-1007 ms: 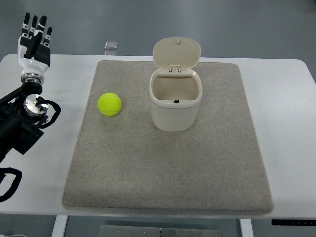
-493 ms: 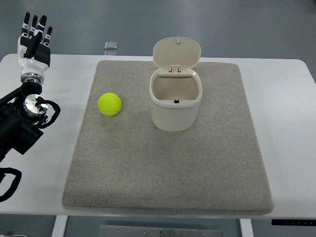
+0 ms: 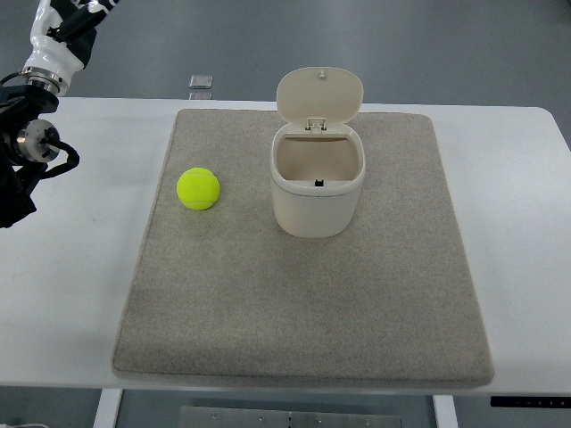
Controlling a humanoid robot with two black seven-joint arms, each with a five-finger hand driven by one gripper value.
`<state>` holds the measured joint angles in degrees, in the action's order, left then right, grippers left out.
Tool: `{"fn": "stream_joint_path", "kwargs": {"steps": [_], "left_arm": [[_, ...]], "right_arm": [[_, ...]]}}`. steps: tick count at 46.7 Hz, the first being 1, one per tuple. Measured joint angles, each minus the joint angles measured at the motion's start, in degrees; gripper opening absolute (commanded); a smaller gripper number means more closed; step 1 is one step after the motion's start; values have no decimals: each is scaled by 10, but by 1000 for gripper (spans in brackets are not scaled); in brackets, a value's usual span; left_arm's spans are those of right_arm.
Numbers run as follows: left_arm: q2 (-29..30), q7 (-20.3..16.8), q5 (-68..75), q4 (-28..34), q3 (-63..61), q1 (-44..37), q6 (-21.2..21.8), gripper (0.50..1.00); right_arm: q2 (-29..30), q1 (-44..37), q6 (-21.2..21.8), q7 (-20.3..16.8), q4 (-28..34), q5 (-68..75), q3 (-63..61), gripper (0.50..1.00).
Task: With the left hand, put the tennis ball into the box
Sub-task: 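Swing the left hand over the mat toward the tennis ball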
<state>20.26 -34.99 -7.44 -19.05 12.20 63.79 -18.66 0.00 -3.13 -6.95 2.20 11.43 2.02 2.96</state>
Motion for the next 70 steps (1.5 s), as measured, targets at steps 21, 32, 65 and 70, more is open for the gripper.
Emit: {"fn": "stream_joint_path", "kwargs": {"steps": [21,32,65,70], "left_arm": [[105,0,329,-90,-288,132,-83,975],[109,0,472,-113,-288,125,-94,971],[140,0,683,-220,-285,136,-44,919],[138,0,697,-223,-285,138,-38,917]], "right_arm": [[0,0,0,0,0,0,0,901],[0,0,0,0,0,0,0,901],[0,0,-1,0,0,0,0,901],[0,0,-1,0,0,0,0,901]]}}
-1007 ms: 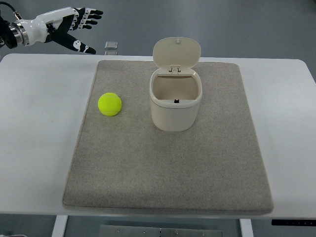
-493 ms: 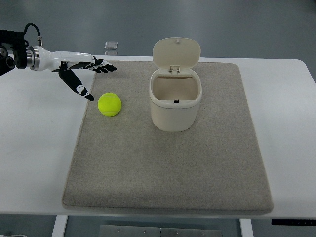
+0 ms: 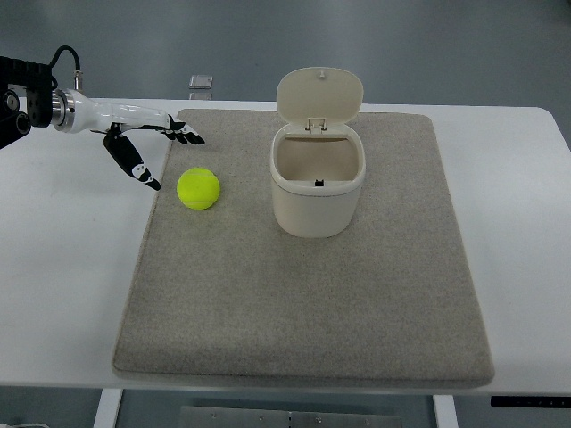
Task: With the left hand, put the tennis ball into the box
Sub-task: 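Swing the left hand over the mat toward the tennis ball, then lower the left hand around the tennis ball and close its fingers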
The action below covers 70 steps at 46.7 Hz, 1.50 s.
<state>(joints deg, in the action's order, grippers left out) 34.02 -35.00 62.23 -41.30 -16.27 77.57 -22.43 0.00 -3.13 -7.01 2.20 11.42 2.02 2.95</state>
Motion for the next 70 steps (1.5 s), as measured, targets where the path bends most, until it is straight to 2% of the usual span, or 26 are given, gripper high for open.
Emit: {"fn": "stream_joint_path", "kwargs": {"steps": [6,32,70], "left_arm": [[-4,0,2,0,1,0,13,917],[-15,0,0,-28,3,-12,22,917],[-14,0,-4,-27,2,-50,65,919]], "right_arm": [[0,0,0,0,0,0,0,901],[0,0,0,0,0,0,0,901],[0,0,0,0,0,0,0,901]]}}
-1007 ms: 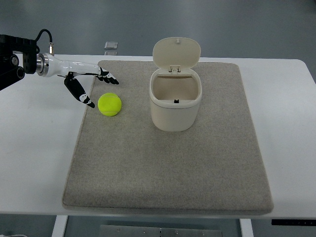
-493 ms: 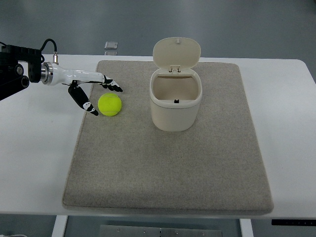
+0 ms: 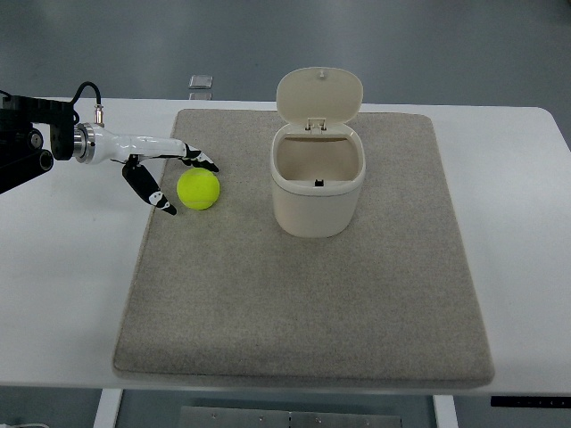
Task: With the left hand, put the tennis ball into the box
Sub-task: 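Lower the left hand around the tennis ball and close its fingers, then lift the ball with the left hand and carry it above the bin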
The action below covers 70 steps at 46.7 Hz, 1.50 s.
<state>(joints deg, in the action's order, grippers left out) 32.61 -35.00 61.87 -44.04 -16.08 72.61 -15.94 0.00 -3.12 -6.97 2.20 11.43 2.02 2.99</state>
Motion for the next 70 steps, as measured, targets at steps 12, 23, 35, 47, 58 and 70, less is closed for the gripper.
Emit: {"fn": "stream_joint_path", "kwargs": {"steps": [12,23,35,47,58,70], "left_arm": [[-4,0,-4,-1,5,-1,14,917],[-5,0,-8,-1,7,-8,14,917],[-6,0,-8,-4,6,-10,14,844],[-17,0,-7,-4,5,-22,15,786],[-22,0,-6,-2,6,-25,19,545],[-22,0,-8,-1,12,-23,19,500]], "right_arm": [[0,0,0,0,0,0,0,901],[0,0,0,0,0,0,0,901],[0,0,0,0,0,0,0,901],[0,0,0,0,0,0,0,901],[0,0,0,0,0,0,0,901],[0,0,0,0,0,0,0,901]]}}
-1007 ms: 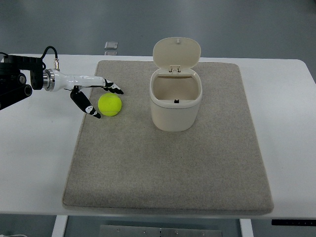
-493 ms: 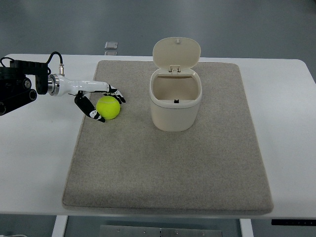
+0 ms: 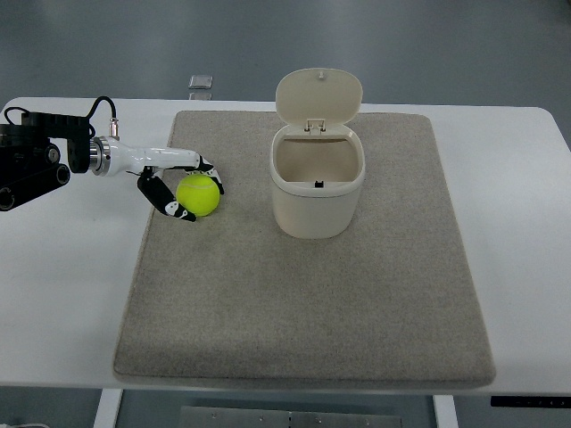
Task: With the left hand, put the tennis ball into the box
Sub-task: 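Lift the ball with the left hand and carry it above the bin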
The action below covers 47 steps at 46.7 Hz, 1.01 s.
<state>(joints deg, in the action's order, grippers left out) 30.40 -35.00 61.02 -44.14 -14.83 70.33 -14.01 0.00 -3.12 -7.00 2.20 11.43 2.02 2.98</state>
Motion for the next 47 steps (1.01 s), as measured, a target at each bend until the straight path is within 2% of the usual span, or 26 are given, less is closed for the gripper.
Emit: {"fn": "stream_joint_path", "kwargs": {"steps": [4,12,26,47], "left_arm": [[0,2,0,4,21,0,1,500],[1,33,-3,8,62,1,-1,500],[1,36,-30,8,80,2,-2,500],[-2,60,-248,23,205,36,2,500]], "right_arm": [[0,0,0,0,0,0,0,901],[0,0,0,0,0,0,0,901],[0,0,0,0,0,0,0,901],[0,0,0,0,0,0,0,901]]}}
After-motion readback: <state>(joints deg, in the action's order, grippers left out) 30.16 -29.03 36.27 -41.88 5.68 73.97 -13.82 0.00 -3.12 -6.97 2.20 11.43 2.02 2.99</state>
